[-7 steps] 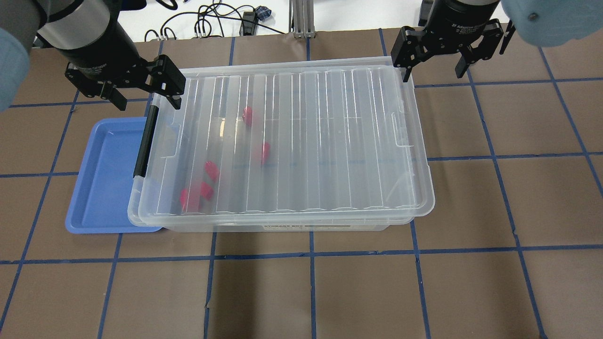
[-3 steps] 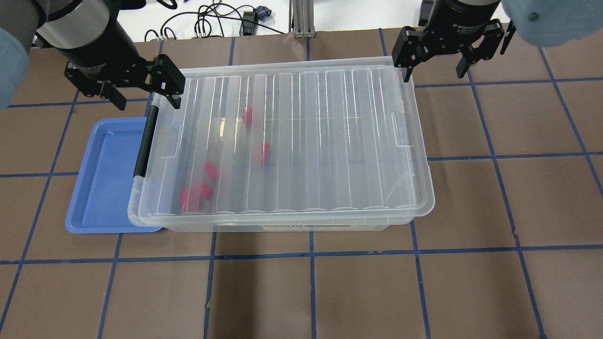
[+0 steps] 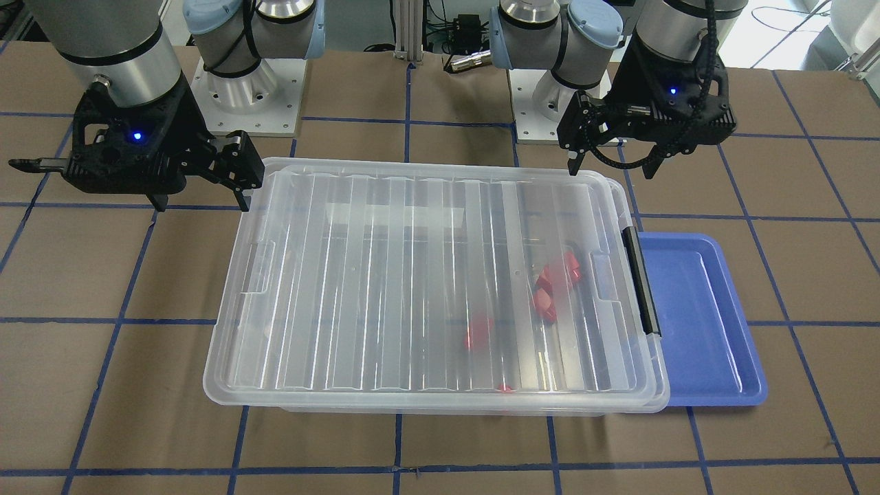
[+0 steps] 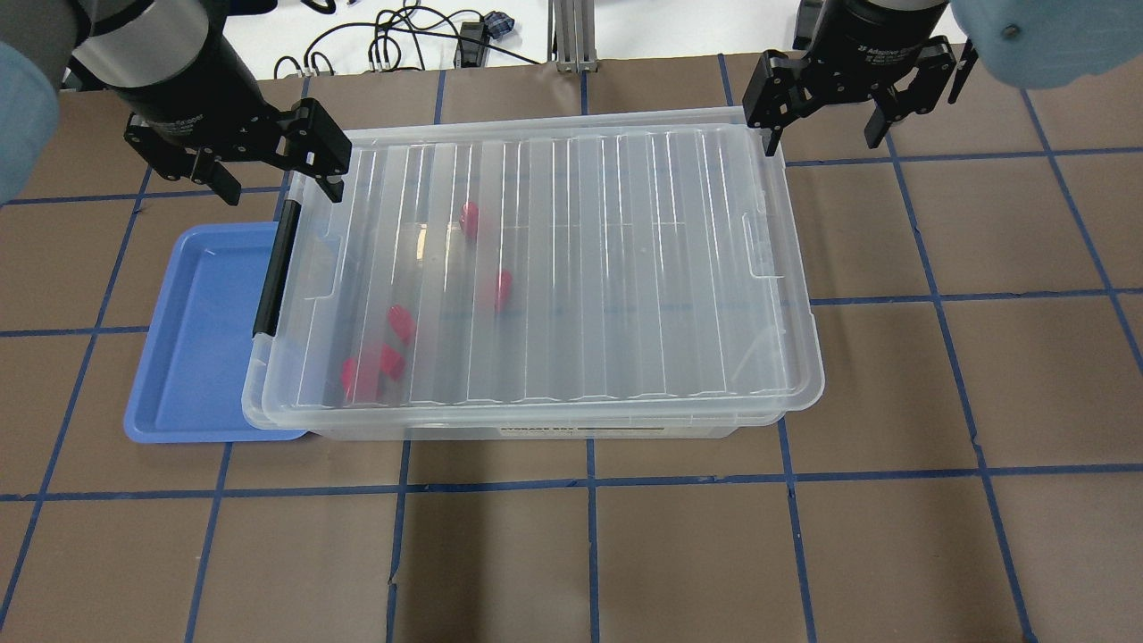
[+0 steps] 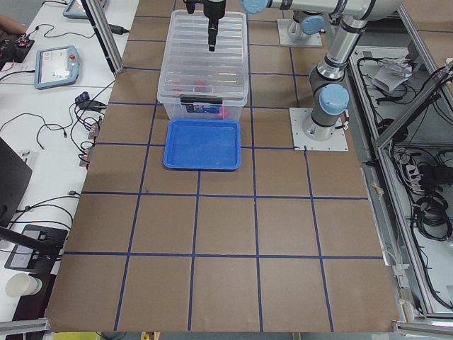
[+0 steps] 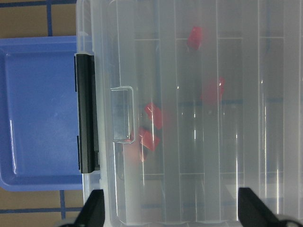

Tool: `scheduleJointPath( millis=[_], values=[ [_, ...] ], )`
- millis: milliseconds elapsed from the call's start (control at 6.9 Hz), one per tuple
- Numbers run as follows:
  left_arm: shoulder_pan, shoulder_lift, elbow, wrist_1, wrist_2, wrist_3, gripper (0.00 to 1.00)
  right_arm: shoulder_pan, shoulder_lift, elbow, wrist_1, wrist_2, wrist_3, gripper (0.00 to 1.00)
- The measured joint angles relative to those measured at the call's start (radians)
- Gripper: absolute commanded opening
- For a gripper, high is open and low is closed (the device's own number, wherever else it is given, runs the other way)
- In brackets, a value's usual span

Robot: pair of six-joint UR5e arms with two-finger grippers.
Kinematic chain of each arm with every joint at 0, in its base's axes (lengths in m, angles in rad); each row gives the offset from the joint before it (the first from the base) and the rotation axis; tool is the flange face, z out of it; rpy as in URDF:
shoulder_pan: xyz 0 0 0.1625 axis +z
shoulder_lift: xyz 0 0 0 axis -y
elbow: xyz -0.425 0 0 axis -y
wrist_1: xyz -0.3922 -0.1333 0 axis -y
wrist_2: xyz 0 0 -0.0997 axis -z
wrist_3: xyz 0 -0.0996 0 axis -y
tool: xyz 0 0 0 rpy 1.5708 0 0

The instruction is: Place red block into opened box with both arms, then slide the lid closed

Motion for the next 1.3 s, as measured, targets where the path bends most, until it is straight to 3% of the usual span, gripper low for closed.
scheduleJointPath(
  millis=[434, 1303],
  values=[
    [0.004, -0.031, 0.045, -0.027, 0.002, 0.000, 1.00, 0.000, 0.000, -0.001, 0.000, 0.000, 0.000, 1.00],
    [0.003, -0.035, 0.041, -0.031, -0.004, -0.001, 1.00, -0.004, 0.000, -0.001, 0.000, 0.000, -0.001, 1.00]
  ],
)
